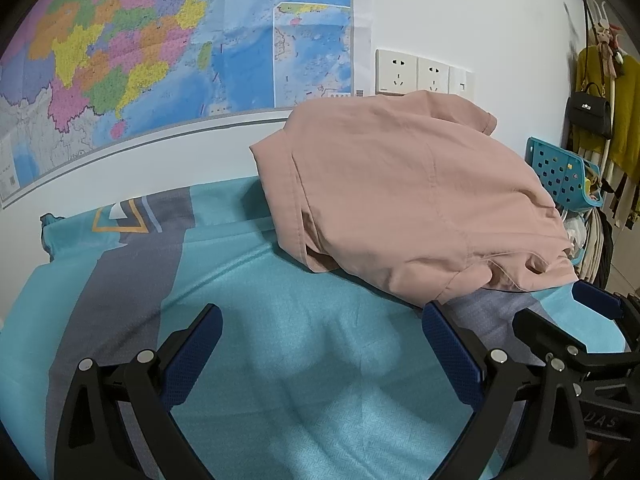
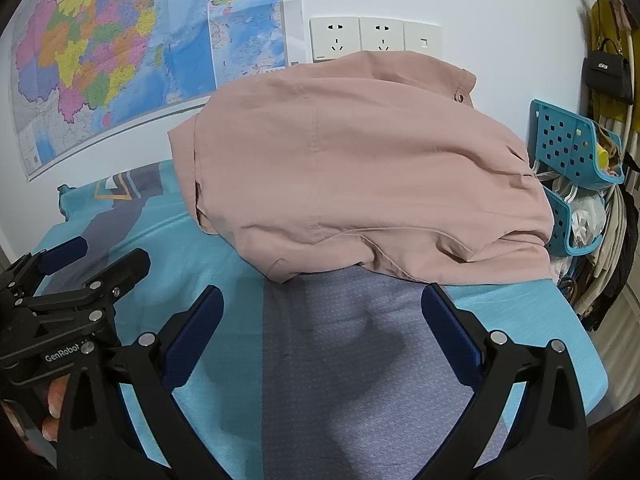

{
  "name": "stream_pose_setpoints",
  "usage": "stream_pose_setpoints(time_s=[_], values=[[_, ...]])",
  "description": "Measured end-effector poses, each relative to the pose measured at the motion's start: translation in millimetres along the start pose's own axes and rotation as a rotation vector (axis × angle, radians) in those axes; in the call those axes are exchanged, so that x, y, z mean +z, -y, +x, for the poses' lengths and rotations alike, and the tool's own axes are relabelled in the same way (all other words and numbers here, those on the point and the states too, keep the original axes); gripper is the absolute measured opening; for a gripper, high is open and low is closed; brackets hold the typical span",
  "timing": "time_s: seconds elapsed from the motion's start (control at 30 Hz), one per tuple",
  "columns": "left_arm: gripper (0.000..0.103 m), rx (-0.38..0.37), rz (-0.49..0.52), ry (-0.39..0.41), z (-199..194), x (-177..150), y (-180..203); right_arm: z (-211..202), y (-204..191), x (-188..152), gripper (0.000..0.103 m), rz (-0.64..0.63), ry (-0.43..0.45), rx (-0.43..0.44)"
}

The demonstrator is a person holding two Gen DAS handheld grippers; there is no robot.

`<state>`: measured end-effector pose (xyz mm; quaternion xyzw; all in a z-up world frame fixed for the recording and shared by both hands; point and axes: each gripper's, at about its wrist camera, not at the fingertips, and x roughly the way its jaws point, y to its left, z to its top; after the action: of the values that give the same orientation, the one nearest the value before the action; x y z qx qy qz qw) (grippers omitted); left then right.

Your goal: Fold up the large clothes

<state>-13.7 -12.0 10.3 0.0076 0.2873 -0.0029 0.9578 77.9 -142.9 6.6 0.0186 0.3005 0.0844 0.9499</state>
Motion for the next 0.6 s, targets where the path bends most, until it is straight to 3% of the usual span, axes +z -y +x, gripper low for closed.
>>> stream_pose_setpoints(time_s=[0.6], values=[[0.096, 0.0, 0.005, -0.006, 0.5, -0.7, 1.0, -0.3, 2.8, -3.3, 0.098, 0.004, 0.0, -0.004]])
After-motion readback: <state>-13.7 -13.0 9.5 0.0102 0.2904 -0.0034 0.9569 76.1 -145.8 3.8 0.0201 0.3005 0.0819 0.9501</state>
